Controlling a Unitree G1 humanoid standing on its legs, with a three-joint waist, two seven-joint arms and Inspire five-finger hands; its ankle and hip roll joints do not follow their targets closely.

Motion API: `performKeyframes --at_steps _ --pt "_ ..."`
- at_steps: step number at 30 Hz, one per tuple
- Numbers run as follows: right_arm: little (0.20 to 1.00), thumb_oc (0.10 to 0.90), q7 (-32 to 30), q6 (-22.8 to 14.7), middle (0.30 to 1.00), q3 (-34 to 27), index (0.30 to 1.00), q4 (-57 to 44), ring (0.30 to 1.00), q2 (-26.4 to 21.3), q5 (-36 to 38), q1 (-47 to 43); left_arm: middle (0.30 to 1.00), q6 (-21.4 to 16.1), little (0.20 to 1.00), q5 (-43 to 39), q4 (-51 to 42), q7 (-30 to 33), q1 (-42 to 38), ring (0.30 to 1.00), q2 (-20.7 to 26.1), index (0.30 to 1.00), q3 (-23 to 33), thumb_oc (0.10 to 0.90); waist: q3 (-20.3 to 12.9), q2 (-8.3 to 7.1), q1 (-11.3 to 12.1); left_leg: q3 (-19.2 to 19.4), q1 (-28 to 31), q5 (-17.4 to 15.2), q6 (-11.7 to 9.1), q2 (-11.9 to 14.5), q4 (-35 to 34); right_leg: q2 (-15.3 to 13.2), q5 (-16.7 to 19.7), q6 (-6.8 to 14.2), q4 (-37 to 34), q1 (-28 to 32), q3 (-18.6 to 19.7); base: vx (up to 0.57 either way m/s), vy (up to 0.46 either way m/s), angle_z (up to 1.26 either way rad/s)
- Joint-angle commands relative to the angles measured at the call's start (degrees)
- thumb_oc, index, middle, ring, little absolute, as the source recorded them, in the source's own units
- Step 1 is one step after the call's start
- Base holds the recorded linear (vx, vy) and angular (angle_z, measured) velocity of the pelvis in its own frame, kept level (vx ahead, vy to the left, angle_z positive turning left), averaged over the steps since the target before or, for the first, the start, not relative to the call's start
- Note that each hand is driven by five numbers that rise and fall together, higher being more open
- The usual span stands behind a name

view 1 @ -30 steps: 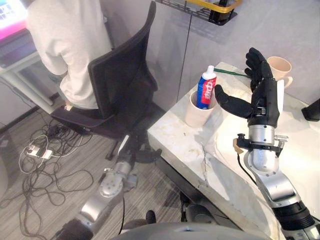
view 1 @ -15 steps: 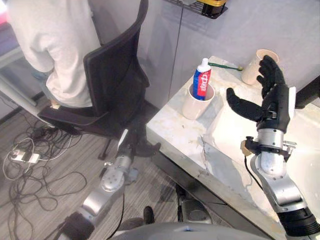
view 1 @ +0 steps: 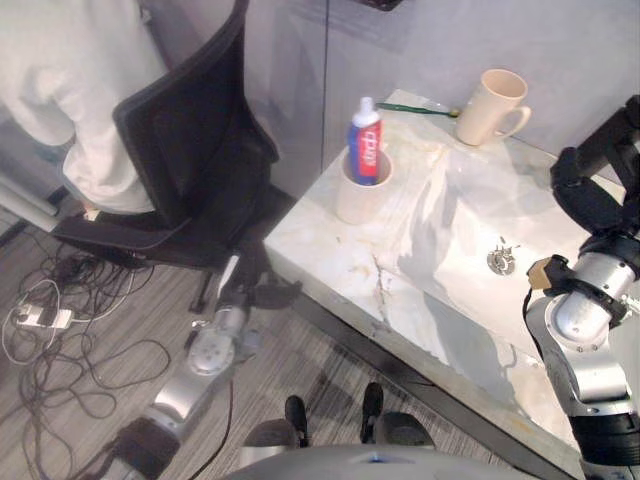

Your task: Organize the bathroom.

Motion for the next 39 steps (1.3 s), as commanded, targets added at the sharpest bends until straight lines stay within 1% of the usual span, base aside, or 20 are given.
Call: performKeyframes --at_steps 1,3,4,5,6,8,10,13,14,16,18,22,24,26,28,30,31,34,36,39 --pt "0.9 0.8 -11.83 -7.47 0.9 -10.13 0.9 -1.57 0.9 -3.93 -5.76 -6.63 0.9 -4.72 0.9 -0.92 2.87 -8.51 -5.25 0.9 -2.66 0.9 -3.35 0.8 -4.99 -1.95 -3.9 1.95 -7.0 -0.28 -0.6 -0.96 2.42 4.39 -8.09 2.25 2.14 2.57 0.18 -0.11 -0.017 -0.18" --pt "0.9 0.8 -13.62 -6.5 0.9 -10.89 0.9 -1.51 0.9 -4.75 -7.56 -7.32 0.9 -5.29 0.9 -2.06 3.77 -9.54 -4.88 0.9 -2.71 0.9 -3.46 0.8 -4.91 -2.24 -4.21 2.36 -7.72 -1.34 -0.8 -0.72 5.32 4.01 -7.58 1.8 1.79 2.47 0.04 -0.13 0.034 -0.06" --pt "0.9 0.8 -16.38 -5.42 0.9 -12.44 0.9 -0.89 0.9 -6.44 -9.24 -8.31 0.9 -6.22 0.9 -1.67 5.26 -11.51 -4.43 0.9 -2.73 0.9 -3.71 0.8 -4.45 -3.37 -4.58 2.23 -9.61 -4.62 -1.22 0.15 13.41 2.67 -7.06 1.35 1.88 2.66 0.09 -0.13 0.054 -0.03" --pt "0.9 0.8 -16.38 -5.42 0.9 -12.44 0.9 -0.89 0.9 -6.44 -9.24 -8.31 0.9 -6.22 0.9 -1.67 5.26 -11.51 -4.43 0.9 -2.73 0.9 -3.71 0.8 -4.45 -3.37 -4.58 2.23 -9.61 -4.62 -1.22 0.15 13.41 2.67 -7.06 1.35 1.88 2.66 0.09 -0.2 0.098 -0.07" --pt "0.9 0.8 -18.24 -4.84 0.9 -13.83 0.9 0.64 0.9 -8.16 -10.65 -9.89 0.9 -7.34 0.9 -3.22 7.5 -12.25 -3.99 0.9 -3.13 0.9 -3.84 0.8 -4.26 -4.83 -4.82 0.47 -11.53 -8.68 -1.37 1.03 22.08 0.99 -6.24 0.72 2.59 1.77 0.85 -0.12 0.1 -0.11" --pt "0.9 0.8 -20.25 -2.92 0.9 -15.56 0.9 1.62 0.9 -10.15 -12.1 -10.51 0.9 -9.48 0.9 -3.65 10.04 -13.35 -3.71 0.9 -3.39 0.9 -3.1 0.8 -4.39 -5.29 -5.24 -2.67 -11.17 -11.05 -1.44 1.89 27.86 0.55 -5.97 0.57 3.03 1.16 2.46 -0.15 0.179 -0.41" --pt "0.9 0.8 -21.5 -2.01 0.9 -18.48 0.9 3.63 0.9 -12.12 -12.09 -9.95 0.9 -9.78 0.9 -3.13 12.09 -15.31 -3.48 0.9 -3.45 0.9 -1.61 0.8 -5.32 -5.24 -6.19 -5.44 -9.26 -12.14 -1.19 2.48 29.08 0.34 -5.73 0.72 3.68 -0.24 4.41 -0.12 0.272 -0.62" --pt "0.9 0.8 -20.11 -3.25 0.9 -21.49 0.9 8.26 0.9 -12.63 -8.81 -8.92 0.9 -12.46 0.9 -1.6 16.07 -16.46 -4.12 0.9 -3.56 0.9 -1.33 0.8 -6.85 -3.89 -7.81 -10.61 -4.63 -12.47 -1.57 2.4 22.65 0.44 -5.47 1.45 5.49 -3.17 7.97 -0.07 0.354 -0.49" --pt "0.9 0.8 -18.66 -3.86 0.9 -21.88 0.9 10.86 0.9 -11.95 -7.48 -8.7 0.9 -12.72 0.9 -1.68 18.18 -17.56 -4.72 0.9 -3.8 0.9 -1.56 0.8 -7.13 -2.64 -8.83 -11.99 -1.76 -13.45 -2.05 1.48 17.46 0.56 -5.26 2.31 6.41 -4.69 9.55 -0.04 0.416 -0.62" --pt "0.9 0.8 -16.73 -2.08 0.9 -22.9 0.9 15.72 0.9 -11.35 -6.09 -7.37 0.9 -12.82 0.9 0.01 21.31 -18.97 -6.02 0.9 -4.3 0.9 -3.27 0.8 -7.13 -1.07 -10.78 -11.21 0.81 -12.4 -1.27 0.45 10.28 -0.21 -4.32 4.21 7.74 -7.43 11.53 -0.11 0.435 -0.57" --pt "0.9 0.8 -14.88 -0.84 0.9 -23.34 0.9 17.51 0.9 -10.38 -5.77 -6.48 0.9 -12.26 0.9 1.89 23.14 -19.44 -7.05 0.9 -5.03 0.9 -4.42 0.8 -6.85 -0.99 -11.95 -10.43 1.18 -11.29 -1.13 -0.08 8.19 -1.47 -2.73 5.4 8.54 -9.64 12.23 -0.14 0.312 -0.16" --pt "0.9 0.8 -7.1 0.83 0.9 -23.09 0.9 19.66 0.9 -8.64 -8.2 -4.52 0.9 -12.0 0.9 3.35 27.25 -19.71 -8.76 0.9 -6.77 0.9 -6.52 0.8 -5.98 -0.55 -14.26 -8.84 1.82 -10.33 -0.35 -1.19 4.19 -3.9 -0.73 7.76 8.87 -12.27 12.88 -0.14 0.338 -0.05" --pt "0.9 0.8 3.85 1.99 0.9 -23.38 0.9 20.42 0.9 -7.49 -6.78 -1.94 0.9 -11.94 0.9 5.91 28.98 -19.9 -9.08 0.9 -7.4 0.9 -6.65 0.8 -5.35 -0.56 -15.49 -7.06 1.85 -9.1 -0.22 -1.72 1.4 -5.7 1.67 8.41 8.05 -13.68 12.3 -0.19 0.327 -0.21" --pt "0.9 0.8 19.17 0.8 0.9 -22.41 0.9 20.81 0.9 -5.6 -7.73 2.01 0.9 -10.93 0.9 6.23 29.82 -20.31 -9.1 0.9 -7.77 0.9 -5.71 0.8 -4.49 -1.08 -16.46 -4.97 1.64 -7.83 -0.49 -1.94 -0.59 -7.59 4.63 8.98 6.33 -14.69 11.03 -0.22 0.248 -0.17" --pt "0.9 0.8 34.41 2.27 0.9 -20.46 0.9 20.04 0.9 -3.67 -9.53 7.0 0.9 -10.04 0.9 7.06 30.93 -21.87 -8.29 0.9 -7.41 0.9 -2.3 0.8 -3.52 -2.36 -16.61 -2.16 0.83 -7.16 -0.52 -1.78 -0.85 -8.77 6.63 9.18 6.05 -15.57 7.74 -0.22 0.089 -0.2" --pt "0.9 0.8 45.1 2.07 0.9 -19.08 0.9 20.83 0.9 -3.91 -8.21 9.85 0.9 -9.11 0.9 7.13 31.05 -23.35 -7.04 0.9 -6.56 0.9 1.01 0.8 -3.05 -3.2 -15.96 -0.17 0.29 -6.48 -0.31 -1.25 -0.88 -8.82 6.63 9.16 7.76 -15.6 4.68 -0.22 0.007 -0.27" --pt "0.9 0.8 52.28 1.68 0.9 -18.67 0.9 21.76 0.9 -4.7 -6.85 12.4 0.9 -9.33 0.9 7.61 31.76 -25.22 -5.72 0.9 -5.79 0.9 4.04 0.8 -2.87 -3.73 -15.29 1.42 -0.42 -5.95 0.16 -0.45 -0.81 -8.11 4.62 8.97 9.93 -14.94 2.54 -0.23 -0.002 -0.36" --pt "0.9 0.8 57.82 1.85 0.9 -17.58 0.9 23.82 0.9 -5.84 -8.07 14.73 0.9 -10.26 0.9 8.09 33.24 -26.22 -4.98 0.9 -5.01 0.9 5.76 0.8 -2.91 -4.35 -14.73 2.83 -1.62 -5.01 0.8 0.41 -0.74 -6.74 1.64 8.56 12.64 -14.22 1.02 -0.17 0.004 -0.64" --pt "0.9 0.8 56.55 1.43 0.9 -17.64 0.9 26.47 0.9 -7.63 -4.81 16.49 0.9 -10.35 0.9 7.68 34.59 -26.19 -4.76 0.9 -4.53 0.9 6.27 0.8 -3.39 -4.93 -14.4 3.55 -2.96 -3.84 0.93 1.15 -0.77 -3.69 -3.02 7.78 12.19 -11.68 0.68 -0.14 -0.003 -0.32" --pt "0.9 0.8 55.77 0.91 0.9 -19.11 0.9 29.67 0.9 -7.38 -5.24 19.2 0.9 -10.51 0.9 5.65 35.81 -24.27 -5.07 0.9 -5.04 0.9 5.74 0.8 -3.86 -6.07 -14.88 3.33 -3.07 -3.7 0.38 0.72 -0.69 -2.62 -1.75 8.03 7.3 -9.53 1.94 -0.02 -0.018 -0.15"
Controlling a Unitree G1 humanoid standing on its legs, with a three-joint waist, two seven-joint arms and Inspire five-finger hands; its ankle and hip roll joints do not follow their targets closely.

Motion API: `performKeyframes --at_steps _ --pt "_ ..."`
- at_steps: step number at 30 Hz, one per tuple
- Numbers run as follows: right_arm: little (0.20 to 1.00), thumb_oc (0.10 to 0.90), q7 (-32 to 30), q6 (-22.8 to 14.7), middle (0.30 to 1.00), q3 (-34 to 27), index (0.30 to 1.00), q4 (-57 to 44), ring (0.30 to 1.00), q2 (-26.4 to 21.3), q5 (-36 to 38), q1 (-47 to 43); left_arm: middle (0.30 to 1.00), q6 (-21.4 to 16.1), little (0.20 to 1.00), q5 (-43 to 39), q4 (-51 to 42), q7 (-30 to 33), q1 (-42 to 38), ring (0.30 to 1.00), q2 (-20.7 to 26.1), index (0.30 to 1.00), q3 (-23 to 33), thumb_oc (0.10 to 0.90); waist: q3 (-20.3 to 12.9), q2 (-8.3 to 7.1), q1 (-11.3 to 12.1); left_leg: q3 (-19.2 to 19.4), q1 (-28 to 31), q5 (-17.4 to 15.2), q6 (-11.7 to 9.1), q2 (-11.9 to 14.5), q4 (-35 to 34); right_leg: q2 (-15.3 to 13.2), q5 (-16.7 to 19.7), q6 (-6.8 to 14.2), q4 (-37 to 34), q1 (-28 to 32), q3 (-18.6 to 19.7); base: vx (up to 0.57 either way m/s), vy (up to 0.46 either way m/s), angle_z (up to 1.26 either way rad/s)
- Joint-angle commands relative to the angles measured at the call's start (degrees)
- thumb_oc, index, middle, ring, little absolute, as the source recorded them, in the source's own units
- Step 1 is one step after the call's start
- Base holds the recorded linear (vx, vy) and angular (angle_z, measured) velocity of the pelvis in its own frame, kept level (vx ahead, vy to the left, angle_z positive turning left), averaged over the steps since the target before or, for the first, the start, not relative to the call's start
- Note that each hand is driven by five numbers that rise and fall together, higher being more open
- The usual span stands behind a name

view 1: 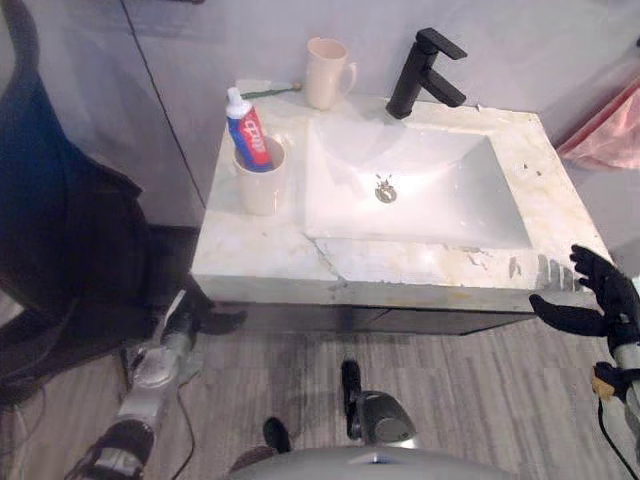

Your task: Organize the bathroom.

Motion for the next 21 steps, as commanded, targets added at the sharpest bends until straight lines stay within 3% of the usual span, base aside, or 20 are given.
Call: performKeyframes --at_steps 1,3,5,7,8,11,13,14,15,17,19,20,21 --pt "0.9 0.8 -1.05 -0.98 0.9 -3.92 0.9 2.73 0.9 -2.75 1.47 -0.64 0.9 0.13 0.9 2.45 0.27 -5.42 -0.91 0.9 -5.16 0.9 -6.91 0.8 0.59 -0.4 -3.34 0.92 -1.09 -1.62 -2.08 0.56 -0.01 0.81 -7.95 1.75 2.92 -0.29 1.67 -0.03 -0.034 -0.02" --pt "0.9 0.8 -5.01 -1.62 0.9 -5.44 0.9 2.63 0.9 -2.64 1.11 0.52 0.9 -0.34 0.9 2.98 -0.27 -3.83 -0.61 0.9 -5.02 0.9 -6.86 0.8 0.67 -0.86 -3.57 1.57 -0.75 -1.66 -2.08 0.68 -0.15 0.81 -7.07 2.11 2.14 -0.1 0.97 -0.06 -0.024 -0.11" --pt "0.9 0.8 -12.7 -3.57 0.9 -8.42 0.9 2.98 0.9 -1.76 2.67 0.69 0.9 -0.42 0.9 3.38 -1.2 -3.06 -0.2 0.9 -4.37 0.9 -7.14 0.8 0.83 -1.08 -4.21 2.17 -0.29 -2.01 -2.08 0.6 -0.23 0.76 -6.0 2.65 1.6 -0.48 0.57 -0.05 -0.003 -0.12" --pt "0.9 0.8 -16.47 -3.51 0.9 -9.81 0.9 2.91 0.9 -1.14 1.96 0.93 0.9 -0.37 0.9 3.73 -1.17 -2.8 -0.12 0.9 -4.41 0.9 -7.42 0.8 0.82 -0.99 -4.62 2.32 -0.15 -2.12 -2.06 0.51 -0.23 0.85 -5.65 2.88 1.5 -0.75 0.74 -0.02 0.033 -0.12" --pt "0.9 0.8 -22.16 -2.3 0.9 -11.93 0.9 3.61 0.9 -0.1 0.05 1.22 0.9 -0.47 0.9 5.2 -1.24 -2.42 -0.33 0.9 -4.5 0.9 -8.17 0.8 0.85 -0.86 -5.36 2.83 0.19 -2.27 -1.95 0.34 -0.23 0.71 -4.66 3.27 1.53 -1.41 0.69 -0.01 0.054 -0.18" --pt "0.9 0.8 -22.01 -0.85 0.9 -13.2 0.9 4.62 0.9 0.91 0.13 1.44 0.9 0.32 0.9 4.8 -2.03 -2.08 -0.49 0.9 -4.52 0.9 -9.03 0.8 1.08 -0.73 -5.73 3.14 0.58 -2.63 -1.73 0.15 -0.23 0.34 -3.81 3.47 2.11 -2.2 0.64 -0.02 0.063 -0.29" --pt "0.9 0.8 -5.33 3.8 0.9 -11.79 0.9 6.21 0.9 1.85 -2.02 2.56 0.9 1.83 0.9 4.57 -2.2 -2.61 -1.15 0.9 -4.43 0.9 -8.83 0.8 1.46 -0.71 -6.51 3.96 1.0 -2.56 -1.68 0.05 -0.23 -0.09 -3.32 3.59 2.42 -2.79 0.56 -0.04 0.082 -0.35" --pt "0.9 0.8 -3.33 4.02 0.9 -11.23 0.9 6.36 0.9 1.74 -2.37 2.93 0.9 2.12 0.9 4.54 -2.22 -2.73 -1.23 0.9 -4.35 0.9 -8.67 0.8 1.48 -0.77 -6.6 4.06 1.02 -2.47 -1.69 0.07 -0.23 -0.15 -3.29 3.59 2.38 -2.81 0.49 -0.04 0.036 -0.17" --pt "0.9 0.8 6.68 9.69 0.9 -8.81 0.9 7.32 0.9 1.24 -1.51 4.13 0.9 3.47 0.9 4.84 -2.32 -3.63 -1.47 0.9 -3.91 0.9 -8.03 0.8 1.43 -1.07 -6.73 4.25 1.03 -2.29 -1.75 0.11 -0.23 -0.37 -3.02 3.63 2.27 -2.91 0.42 -0.04 -0.018 -0.26" --pt "0.9 0.8 22.59 14.94 0.9 -4.59 0.9 8.94 0.9 -0.35 2.41 6.59 0.9 4.63 0.9 5.89 -1.95 -5.5 -1.48 0.9 -2.75 0.9 -6.99 0.8 1.04 -2.06 -6.27 4.41 1.22 -1.92 -2.03 0.43 -0.23 -1.1 -1.98 3.64 2.22 -2.97 -0.63 -0.02 -0.072 -0.24" --pt "0.9 0.8 31.04 17.41 0.9 -0.36 0.9 10.95 0.9 -0.34 2.36 7.26 0.9 4.47 0.9 7.04 -0.65 -6.43 -1.3 0.9 -2.36 0.9 -6.49 0.8 0.61 -3.04 -5.64 4.86 1.38 -1.83 -2.33 0.7 -0.23 -1.56 -1.21 3.64 1.9 -2.92 -1.82 0.01 -0.136 -0.07" --pt "0.9 0.8 36.81 17.66 0.9 2.15 0.9 12.38 0.9 -0.25 1.49 8.19 0.9 4.22 0.9 8.07 0.75 -7.17 -1.48 0.9 -2.28 0.9 -6.28 0.8 0.36 -3.64 -4.99 4.56 1.43 -1.72 -2.57 0.84 -0.23 -1.81 -0.64 3.64 1.84 -2.8 -2.57 0.02 -0.178 0.02" --pt "0.9 0.8 38.9 17.16 0.9 3.79 0.9 13.07 0.9 0.0 2.06 8.48 0.9 4.29 0.9 8.67 1.4 -7.49 -1.7 0.9 -2.27 0.9 -6.35 0.8 0.26 -3.96 -4.63 4.31 1.48 -1.65 -2.71 0.91 -0.23 -1.91 -0.24 3.64 1.89 -2.75 -2.87 0.03 -0.171 0.04"
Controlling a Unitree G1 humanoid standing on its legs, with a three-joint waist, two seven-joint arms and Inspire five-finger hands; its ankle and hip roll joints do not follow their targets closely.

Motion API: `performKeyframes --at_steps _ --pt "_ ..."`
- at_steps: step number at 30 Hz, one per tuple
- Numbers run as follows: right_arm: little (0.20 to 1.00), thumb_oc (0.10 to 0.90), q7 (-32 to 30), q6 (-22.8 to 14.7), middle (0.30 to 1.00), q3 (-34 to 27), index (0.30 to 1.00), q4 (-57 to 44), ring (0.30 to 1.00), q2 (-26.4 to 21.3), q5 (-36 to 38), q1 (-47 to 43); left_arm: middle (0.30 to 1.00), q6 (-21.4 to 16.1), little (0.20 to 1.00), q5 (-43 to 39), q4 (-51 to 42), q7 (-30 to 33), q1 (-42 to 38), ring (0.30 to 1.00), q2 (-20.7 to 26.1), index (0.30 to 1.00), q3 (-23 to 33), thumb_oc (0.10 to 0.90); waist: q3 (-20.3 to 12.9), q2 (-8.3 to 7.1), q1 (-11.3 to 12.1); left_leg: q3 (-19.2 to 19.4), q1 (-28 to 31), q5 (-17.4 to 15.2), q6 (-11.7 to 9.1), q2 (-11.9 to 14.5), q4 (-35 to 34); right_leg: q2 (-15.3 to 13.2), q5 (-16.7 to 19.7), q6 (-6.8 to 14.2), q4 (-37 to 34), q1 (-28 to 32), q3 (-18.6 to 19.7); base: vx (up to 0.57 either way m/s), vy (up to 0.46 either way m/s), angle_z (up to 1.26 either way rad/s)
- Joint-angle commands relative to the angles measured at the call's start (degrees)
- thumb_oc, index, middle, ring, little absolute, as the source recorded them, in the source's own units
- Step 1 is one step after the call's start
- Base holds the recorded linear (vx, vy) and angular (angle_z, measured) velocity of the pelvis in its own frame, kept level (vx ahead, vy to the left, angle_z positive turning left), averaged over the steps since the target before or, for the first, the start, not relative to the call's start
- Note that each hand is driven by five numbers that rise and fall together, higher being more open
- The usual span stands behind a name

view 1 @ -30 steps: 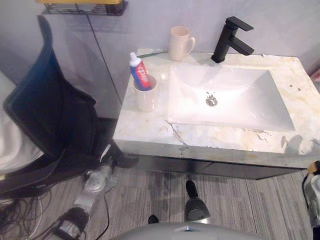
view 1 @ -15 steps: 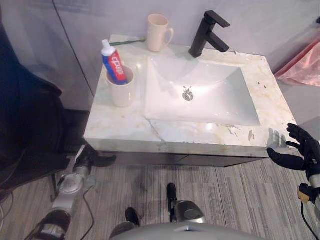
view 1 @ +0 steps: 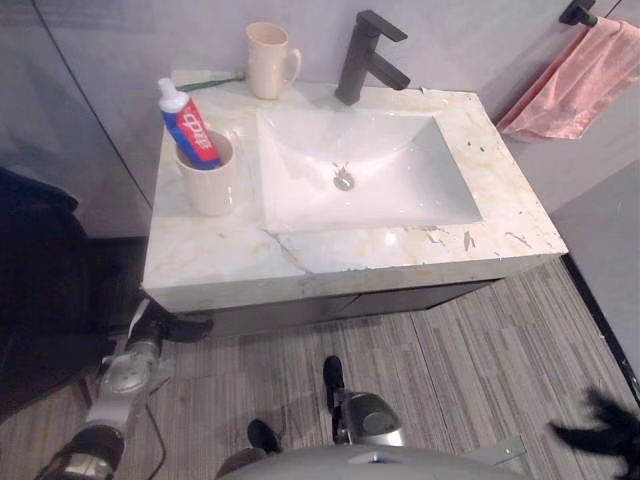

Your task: Organize the bathroom.

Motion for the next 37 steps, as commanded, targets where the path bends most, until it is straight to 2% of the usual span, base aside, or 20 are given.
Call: performKeyframes --at_steps 1,2,3,5,8,10,11,12,13,15,19,21,22,23,24,26,29,32,37 --pt "0.9 0.8 18.98 -0.92 0.9 1.41 0.9 -0.76 0.9 -5.41 2.96 -3.7 0.9 -0.18 0.9 8.6 1.69 -12.08 -3.65 0.9 -6.66 0.9 -8.59 0.8 -1.47 -1.23 -1.51 -3.13 -0.42 -0.59 -2.23 2.25 -0.05 -1.84 -2.46 2.51 5.34 -2.54 -1.46 0.04 -0.143 0.05" --pt "0.9 0.8 21.39 -0.65 0.9 4.33 0.9 -1.32 0.9 -5.21 3.96 -4.0 0.9 -0.78 0.9 9.42 3.08 -12.21 -4.15 0.9 -6.71 0.9 -9.16 0.8 -1.58 -1.44 -1.01 -3.63 -0.46 -0.54 -2.4 2.21 -0.05 -1.91 -2.14 2.51 5.31 -2.51 -1.86 0.03 -0.106 0.04" --pt "0.9 0.8 21.63 -0.66 0.9 4.61 0.9 -1.33 0.9 -5.17 3.9 -4.07 0.9 -0.85 0.9 9.5 3.24 -12.25 -4.19 0.9 -6.71 0.9 -9.2 0.8 -1.58 -1.46 -0.97 -3.68 -0.46 -0.52 -2.42 2.21 -0.05 -1.91 -2.13 2.51 5.29 -2.49 -1.88 0.02 -0.088 0.04" --pt "0.9 0.8 25.27 -2.85 0.9 10.0 0.9 -1.84 0.9 -4.23 4.85 -5.31 0.9 -2.27 0.9 11.78 5.94 -11.87 -5.02 0.9 -7.02 0.9 -10.26 0.8 -1.79 -1.47 -0.02 -4.97 -0.57 -0.3 -2.75 2.08 -0.05 -1.81 -1.68 2.51 4.91 -2.28 -2.08 0.02 -0.074 0.07" --pt "0.9 0.8 21.48 -2.26 0.9 17.16 0.9 -2.64 0.9 -1.4 6.89 -8.07 0.9 -2.63 0.9 12.26 7.34 -10.86 -5.45 0.9 -7.37 0.9 -11.58 0.8 -1.84 -0.71 1.04 -6.18 -0.67 -0.09 -2.97 1.79 -0.05 -1.86 -1.43 2.51 4.66 -2.22 -2.13 0.02 -0.031 0.12" --pt "0.9 0.8 11.82 -2.81 0.9 21.53 0.9 -0.41 0.9 1.31 5.08 -10.75 0.9 -3.0 0.9 13.1 8.12 -10.13 -5.64 0.9 -7.84 0.9 -12.43 0.8 -1.86 0.08 1.9 -7.22 -0.88 0.07 -3.0 1.52 -0.05 -1.91 -1.62 2.51 4.88 -2.26 -1.92 0.02 0.0 0.13" --pt "0.9 0.8 10.05 -2.89 0.9 21.88 0.9 -0.07 0.9 1.58 4.78 -11.03 0.9 -3.0 0.9 13.08 8.2 -9.94 -5.68 0.9 -7.88 0.9 -12.5 0.8 -1.85 0.14 1.96 -7.34 -0.91 0.09 -3.01 1.5 -0.05 -1.91 -1.67 2.51 4.92 -2.26 -1.88 0.03 0.013 0.19" --pt "0.9 0.8 -2.71 -0.95 0.9 23.99 0.9 4.12 0.9 4.61 6.55 -14.27 0.9 -2.2 0.9 11.97 8.47 -9.18 -5.78 0.9 -8.61 0.9 -13.26 0.8 -1.75 1.07 2.74 -8.44 -1.16 0.29 -2.74 1.15 -0.05 -1.89 -2.03 2.51 5.03 -1.96 -1.48 0.04 0.031 0.2" --pt "0.9 0.8 -9.65 -0.57 0.9 24.76 0.9 6.23 0.9 6.72 8.48 -15.76 0.9 -1.57 0.9 11.13 8.64 -8.28 -5.81 0.9 -8.97 0.9 -13.41 0.8 -1.72 1.64 2.87 -9.02 -1.13 0.15 -2.46 0.78 -0.05 -1.75 -2.53 2.51 5.15 -1.75 -1.02 0.05 0.051 0.18" --pt "0.9 0.8 -18.26 1.65 0.9 25.89 0.9 10.13 0.9 10.4 6.09 -18.08 0.9 -1.59 0.9 10.63 10.13 -5.27 -5.74 0.9 -10.19 0.9 -14.01 0.8 -2.21 2.89 3.03 -10.49 -1.55 0.24 -1.8 -0.17 -0.05 -1.33 -4.22 2.51 5.4 -1.31 0.66 0.04 0.086 0.41" --pt "0.9 0.8 -26.94 3.91 0.9 26.37 0.9 19.05 0.9 15.89 8.43 -21.06 0.9 0.07 0.9 6.68 13.07 -2.48 -5.71 0.9 -12.17 0.9 -12.6 0.8 -2.82 4.5 4.42 -12.53 -1.76 -0.09 -1.15 -1.07 -0.05 -1.1 -6.55 2.21 5.92 -0.27 1.62 0.04 0.059 0.26" --pt "0.9 0.8 -27.09 5.17 0.9 26.23 0.9 24.47 0.9 17.67 6.69 -22.99 0.9 0.44 0.9 6.23 14.95 -1.62 -5.86 0.9 -13.44 0.9 -11.93 0.8 -2.92 5.04 5.31 -13.46 -1.72 -0.12 -1.04 -1.32 -0.05 -1.09 -7.51 1.87 5.82 0.6 1.45 0.03 0.029 0.38" --pt "0.9 0.8 -27.42 3.45 0.9 26.39 0.9 32.86 0.9 19.21 9.51 -25.12 0.9 0.45 0.9 8.43 17.79 -0.64 -6.07 0.9 -14.32 0.9 -12.25 0.8 -3.25 5.66 6.53 -14.37 -1.75 -0.19 -1.07 -1.45 -0.05 -1.14 -8.5 1.7 5.94 1.18 1.18 0.06 0.024 0.41" --pt "0.9 0.8 -27.47 3.65 0.9 25.77 0.9 37.73 0.9 20.16 10.96 -26.91 0.9 0.64 0.9 8.78 19.53 0.08 -5.92 0.9 -15.26 0.9 -12.39 0.8 -3.45 6.12 7.48 -14.97 -1.57 -0.23 -1.06 -1.64 -0.05 -1.23 -9.09 1.6 6.0 1.98 0.87 0.06 0.019 0.43" --pt "0.9 0.8 -27.45 3.61 0.9 25.74 0.9 37.82 0.9 20.17 10.95 -26.99 0.9 0.64 0.9 8.78 19.54 0.09 -5.96 0.9 -15.27 0.9 -12.4 0.8 -3.38 6.12 7.47 -15.0 -1.53 -0.24 -1.06 -1.64 -0.05 -1.23 -9.1 1.6 6.0 2.03 0.84 0.06 0.006 0.36" --pt "0.9 0.8 -26.38 2.97 0.9 24.97 0.9 43.21 0.9 20.75 10.54 -28.3 0.9 3.19 0.9 4.75 21.37 0.44 -5.38 0.9 -16.33 0.9 -10.99 0.8 -3.89 6.71 8.87 -15.49 -1.24 -0.5 -0.98 -1.78 -0.05 -1.79 -10.01 1.49 6.21 2.99 -0.13 0.05 0.005 0.21" --pt "0.9 0.8 -26.81 1.99 0.9 24.03 0.9 44.83 0.9 21.13 11.68 -28.3 0.9 2.77 0.9 4.58 22.21 -0.18 -4.99 0.9 -16.95 0.9 -9.73 0.8 -4.29 7.14 9.34 -15.92 -1.03 -0.73 -0.95 -1.85 -0.05 -2.04 -10.91 1.42 6.58 3.5 -0.63 0.04 0.011 0.09" --pt "0.9 0.8 -26.7 1.63 0.9 23.19 0.9 45.06 0.9 20.86 11.12 -28.39 0.9 0.75 0.9 4.45 21.18 0.28 -4.5 0.9 -17.01 0.9 -9.01 0.8 -4.66 7.71 9.64 -16.56 -0.79 -1.01 -0.75 -2.09 -0.05 -2.08 -11.98 1.13 7.56 3.57 -0.83 0.03 0.011 0.19" --pt "0.9 0.8 -26.62 1.3 0.9 22.73 0.9 44.8 0.9 20.51 11.16 -28.33 0.9 1.3 0.9 1.78 20.5 1.68 -3.95 0.9 -16.35 0.9 -7.74 0.8 -4.9 8.08 9.79 -16.89 -0.46 -1.2 -0.67 -2.16 -0.05 -2.09 -12.56 1.02 8.25 3.45 -0.91 0.02 0.003 0.04"
